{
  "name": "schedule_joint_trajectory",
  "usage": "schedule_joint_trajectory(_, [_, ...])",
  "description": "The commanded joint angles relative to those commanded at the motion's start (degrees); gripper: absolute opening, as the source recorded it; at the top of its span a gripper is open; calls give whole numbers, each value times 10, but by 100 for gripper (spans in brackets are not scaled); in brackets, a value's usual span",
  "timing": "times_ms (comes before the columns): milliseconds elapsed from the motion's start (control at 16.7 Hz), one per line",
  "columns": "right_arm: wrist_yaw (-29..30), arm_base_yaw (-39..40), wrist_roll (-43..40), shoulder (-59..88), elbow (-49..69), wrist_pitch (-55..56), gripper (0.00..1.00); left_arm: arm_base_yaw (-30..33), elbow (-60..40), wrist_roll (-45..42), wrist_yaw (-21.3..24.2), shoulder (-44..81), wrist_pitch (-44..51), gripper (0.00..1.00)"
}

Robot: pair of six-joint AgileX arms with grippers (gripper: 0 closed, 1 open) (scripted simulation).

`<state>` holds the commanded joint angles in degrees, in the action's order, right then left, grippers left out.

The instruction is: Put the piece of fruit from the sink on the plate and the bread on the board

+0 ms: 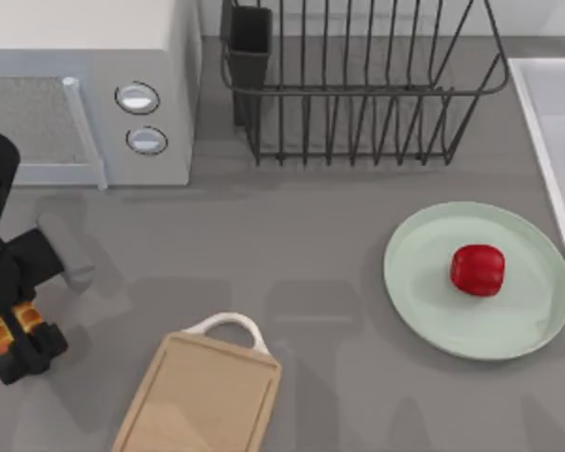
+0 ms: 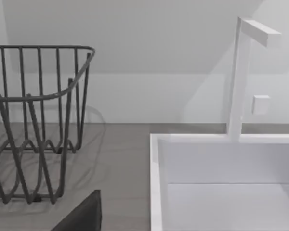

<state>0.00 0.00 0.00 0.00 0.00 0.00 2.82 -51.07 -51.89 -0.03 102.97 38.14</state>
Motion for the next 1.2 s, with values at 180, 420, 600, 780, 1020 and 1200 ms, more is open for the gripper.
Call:
schedule_joint_trajectory(180, [0, 0, 0, 0, 0, 0, 100, 1, -9, 5, 7, -21, 24, 0])
schedule_joint_trajectory(420, [0, 0, 0, 0, 0, 0, 100, 0, -55, 4, 7, -44, 90, 0])
schedule_joint_trajectory(600, [0, 0, 0, 0, 0, 0, 100, 1, -106, 5, 7, -75, 187, 0])
schedule_joint_trajectory(780, [0, 0, 0, 0, 0, 0, 100, 2, -145, 7, 6, -103, 249, 0])
schedule_joint_trajectory(1020, [0, 0, 0, 0, 0, 0, 100, 2, -153, 8, 6, -111, 259, 0])
schedule_joint_trajectory(1200, [0, 0, 0, 0, 0, 0, 100, 4, -153, 14, 6, -108, 258, 0])
